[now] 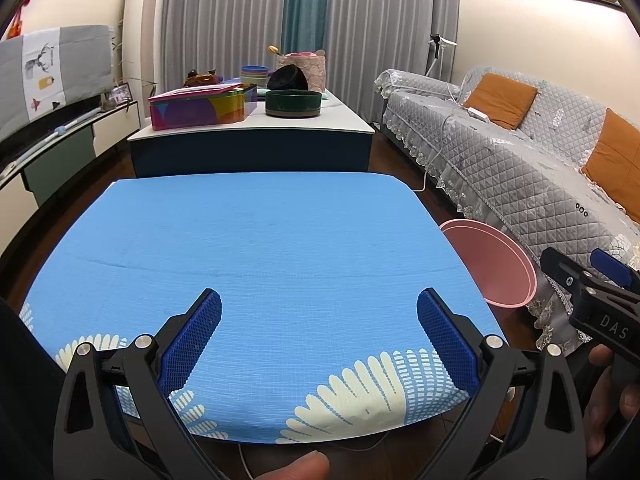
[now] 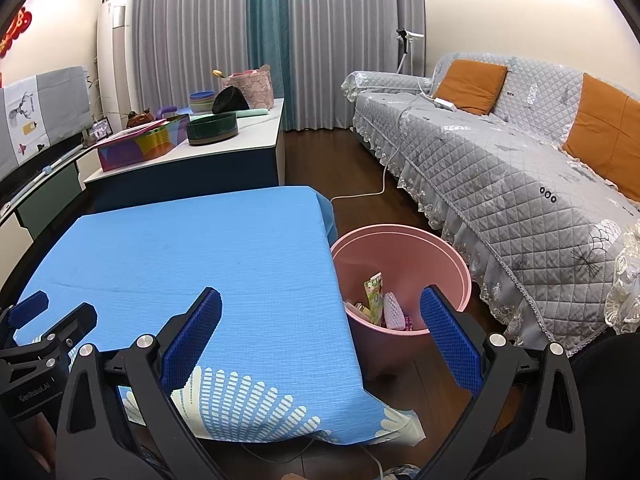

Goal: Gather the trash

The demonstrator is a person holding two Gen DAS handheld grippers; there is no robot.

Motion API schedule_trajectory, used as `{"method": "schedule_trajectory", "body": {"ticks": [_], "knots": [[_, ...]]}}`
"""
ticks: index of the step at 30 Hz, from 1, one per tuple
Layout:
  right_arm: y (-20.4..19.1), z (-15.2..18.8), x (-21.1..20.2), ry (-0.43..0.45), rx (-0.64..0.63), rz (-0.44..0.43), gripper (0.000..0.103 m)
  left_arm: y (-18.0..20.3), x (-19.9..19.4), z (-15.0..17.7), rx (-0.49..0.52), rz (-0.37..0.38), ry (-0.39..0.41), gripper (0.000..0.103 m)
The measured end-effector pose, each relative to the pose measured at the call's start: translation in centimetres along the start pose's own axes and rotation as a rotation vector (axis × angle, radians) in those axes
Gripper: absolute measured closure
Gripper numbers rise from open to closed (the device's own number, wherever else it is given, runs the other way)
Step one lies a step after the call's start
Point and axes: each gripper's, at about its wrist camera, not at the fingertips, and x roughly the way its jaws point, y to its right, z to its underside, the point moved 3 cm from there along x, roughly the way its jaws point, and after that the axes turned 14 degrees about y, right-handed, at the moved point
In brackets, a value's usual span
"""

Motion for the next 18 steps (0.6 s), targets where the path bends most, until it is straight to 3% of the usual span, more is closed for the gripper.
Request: {"method": "schedule_trajectory", "body": {"ticks": [18], "knots": [[0.09, 0.05, -0.03, -0.001, 0.0, -0.001, 0.005, 0.33, 0.03, 0.14, 0.0, 0.002, -0.003, 0.008]]}}
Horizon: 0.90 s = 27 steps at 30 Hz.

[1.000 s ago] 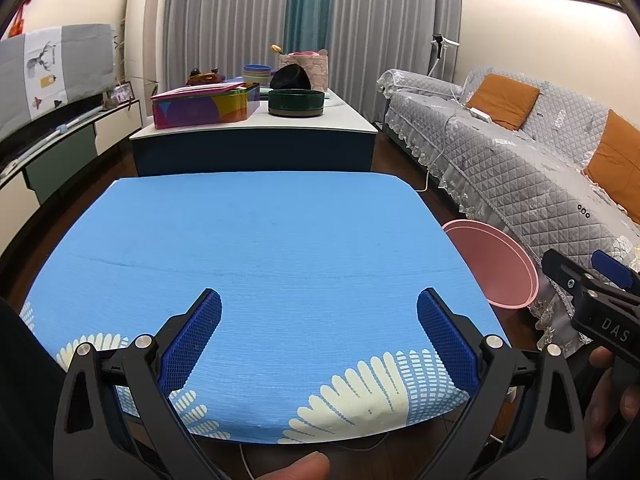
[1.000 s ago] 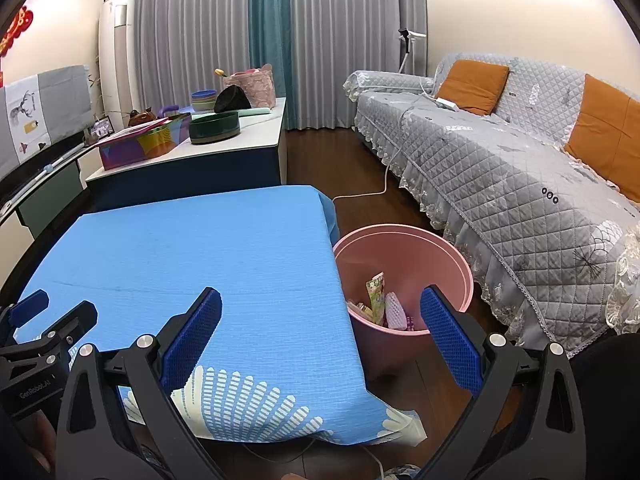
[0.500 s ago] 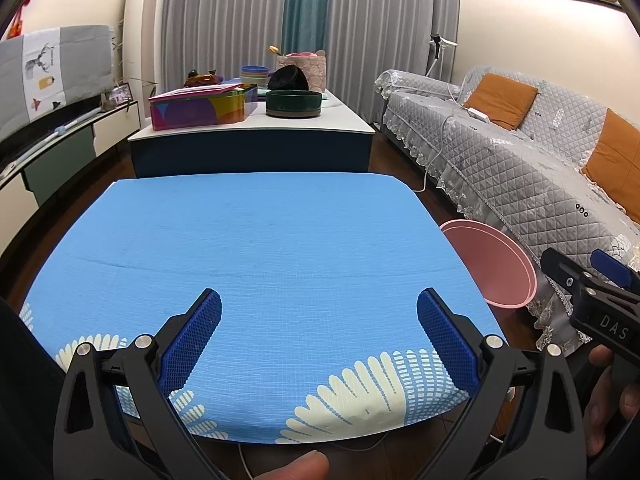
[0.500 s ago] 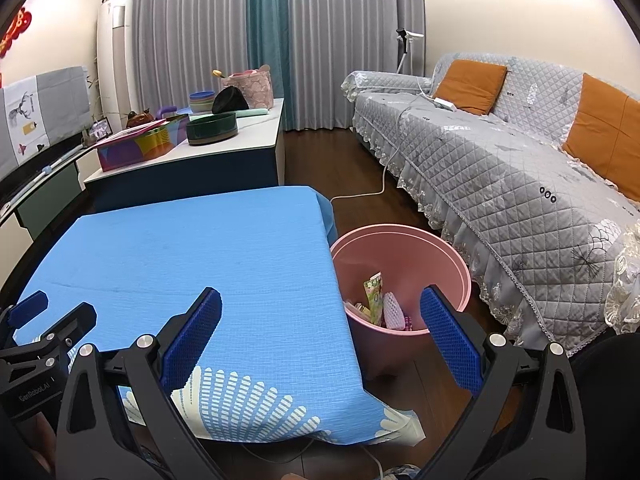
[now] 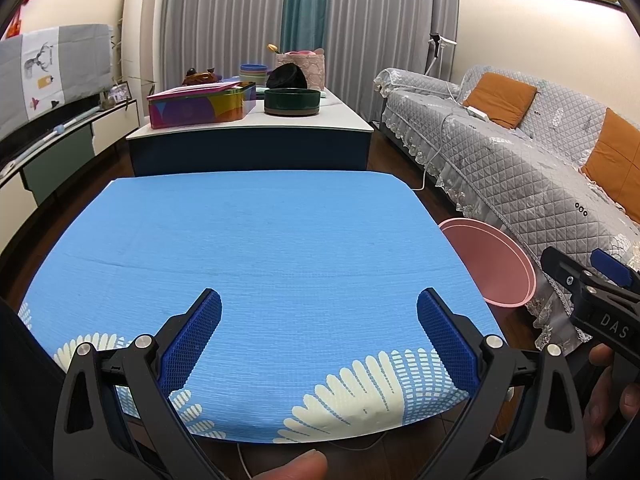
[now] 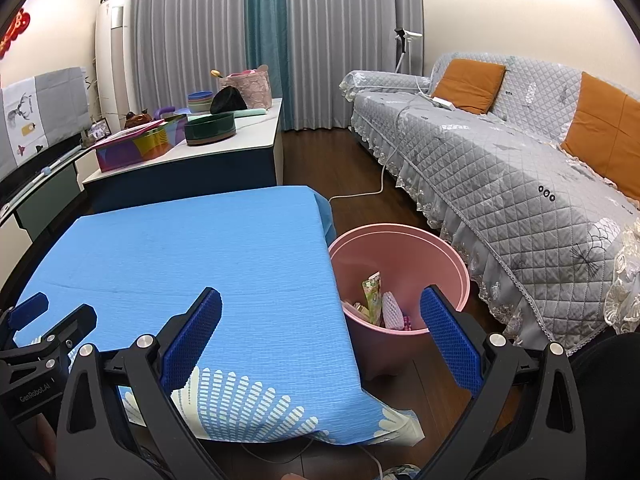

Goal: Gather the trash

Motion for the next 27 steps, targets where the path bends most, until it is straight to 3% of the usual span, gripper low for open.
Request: {"method": "schedule_trajectory", "body": {"ticks": [27], "knots": [[0.18, 0.03, 0.01, 0.0, -0.002, -0.001, 0.005, 0.08, -0.02, 0.03, 0.003, 0.006, 0.009, 0.008]]}}
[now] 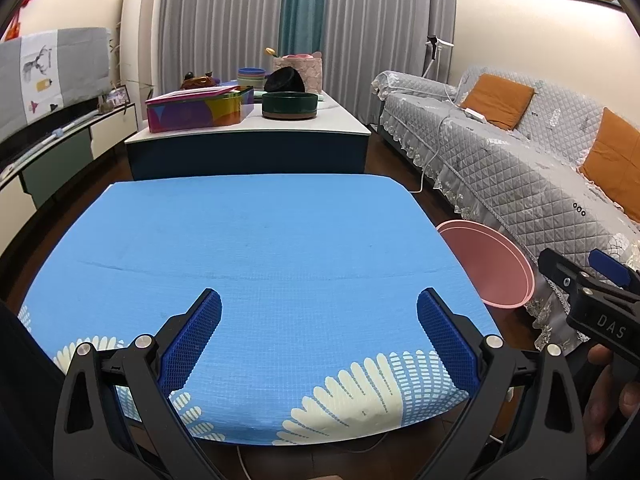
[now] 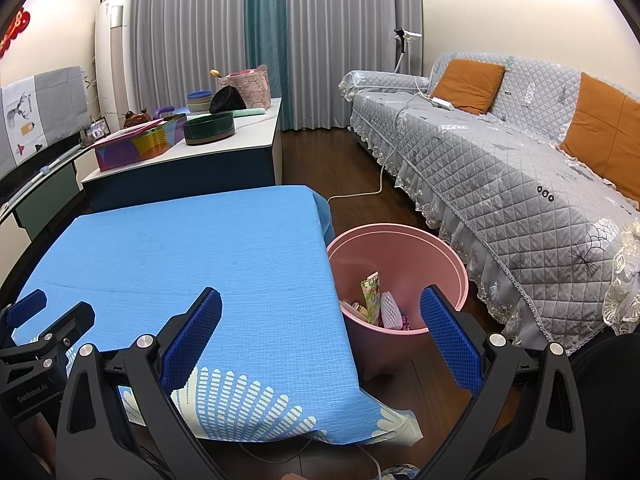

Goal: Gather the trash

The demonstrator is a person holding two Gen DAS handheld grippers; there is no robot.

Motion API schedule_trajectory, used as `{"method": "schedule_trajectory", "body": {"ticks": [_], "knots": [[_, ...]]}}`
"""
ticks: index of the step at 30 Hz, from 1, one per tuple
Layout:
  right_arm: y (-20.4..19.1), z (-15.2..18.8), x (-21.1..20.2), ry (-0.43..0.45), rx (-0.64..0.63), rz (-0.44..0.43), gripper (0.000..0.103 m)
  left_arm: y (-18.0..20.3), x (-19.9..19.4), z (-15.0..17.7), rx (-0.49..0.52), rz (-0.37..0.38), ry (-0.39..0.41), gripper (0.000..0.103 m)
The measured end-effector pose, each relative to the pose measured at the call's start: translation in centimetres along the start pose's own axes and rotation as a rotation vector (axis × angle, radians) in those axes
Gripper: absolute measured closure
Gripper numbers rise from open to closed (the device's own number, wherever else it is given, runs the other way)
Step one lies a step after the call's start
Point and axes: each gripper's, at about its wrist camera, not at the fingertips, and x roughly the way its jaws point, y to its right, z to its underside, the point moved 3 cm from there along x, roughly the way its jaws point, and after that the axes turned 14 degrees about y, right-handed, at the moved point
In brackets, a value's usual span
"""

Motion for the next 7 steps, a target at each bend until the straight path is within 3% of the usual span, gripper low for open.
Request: {"method": "schedule_trajectory", "body": {"ticks": [7], "knots": [[0.12, 0.02, -0.05, 0.0, -0.001, 0.0, 0.005, -0.13, -0.09, -0.04, -0.004, -0.006, -0.008, 0.008]]}}
